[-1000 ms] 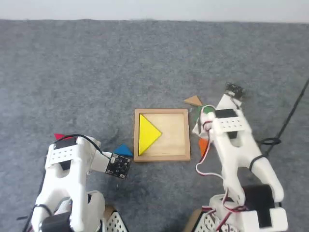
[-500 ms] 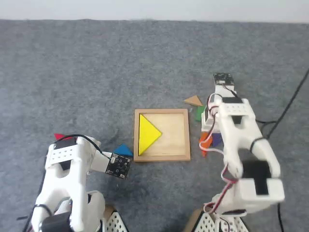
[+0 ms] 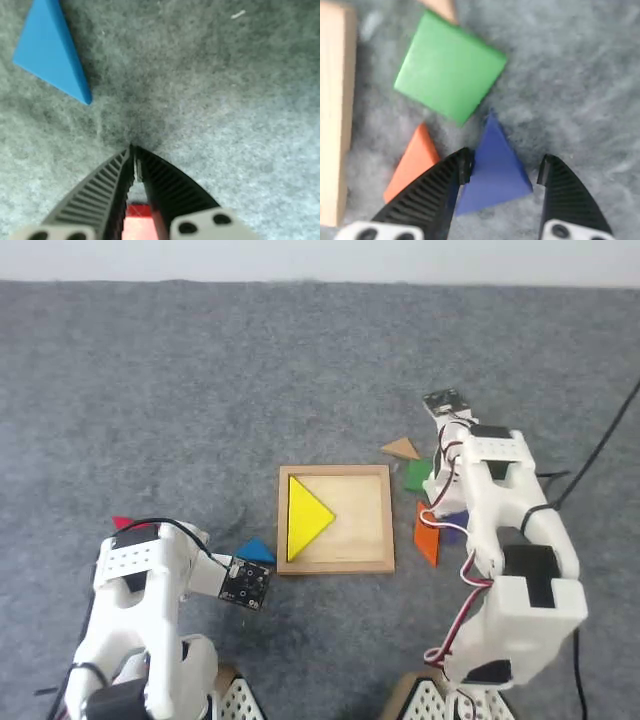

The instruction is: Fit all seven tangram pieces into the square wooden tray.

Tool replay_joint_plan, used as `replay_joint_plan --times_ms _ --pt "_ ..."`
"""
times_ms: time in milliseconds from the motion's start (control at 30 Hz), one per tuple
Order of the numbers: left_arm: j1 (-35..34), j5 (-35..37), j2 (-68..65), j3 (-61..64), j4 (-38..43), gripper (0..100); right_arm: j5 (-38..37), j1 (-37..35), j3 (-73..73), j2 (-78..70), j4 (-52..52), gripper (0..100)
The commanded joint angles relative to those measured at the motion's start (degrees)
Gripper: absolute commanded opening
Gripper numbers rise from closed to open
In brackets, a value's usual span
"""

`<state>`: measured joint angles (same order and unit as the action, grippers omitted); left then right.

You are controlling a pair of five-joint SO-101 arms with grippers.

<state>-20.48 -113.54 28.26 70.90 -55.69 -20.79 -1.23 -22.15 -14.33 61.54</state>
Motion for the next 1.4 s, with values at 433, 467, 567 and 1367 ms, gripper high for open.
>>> replay_joint_plan --times_ms 433,467,567,1367 --pt "0.1 0.4 1.4 0.0 0.8 1 -4.4 2.4 1.3 -1.8 6.6 43.7" --pt "0.1 0.4 1.4 0.0 0.8 1 -4.3 2.3 0.6 -1.8 6.3 43.7" --pt "0.1 0.4 1.4 0.0 0.8 1 -2.9 2.1 0.3 -1.8 6.0 42.0" --pt "0.1 0.4 1.4 0.1 0.8 1 -9.7 2.0 4.4 -1.8 4.1 25.4"
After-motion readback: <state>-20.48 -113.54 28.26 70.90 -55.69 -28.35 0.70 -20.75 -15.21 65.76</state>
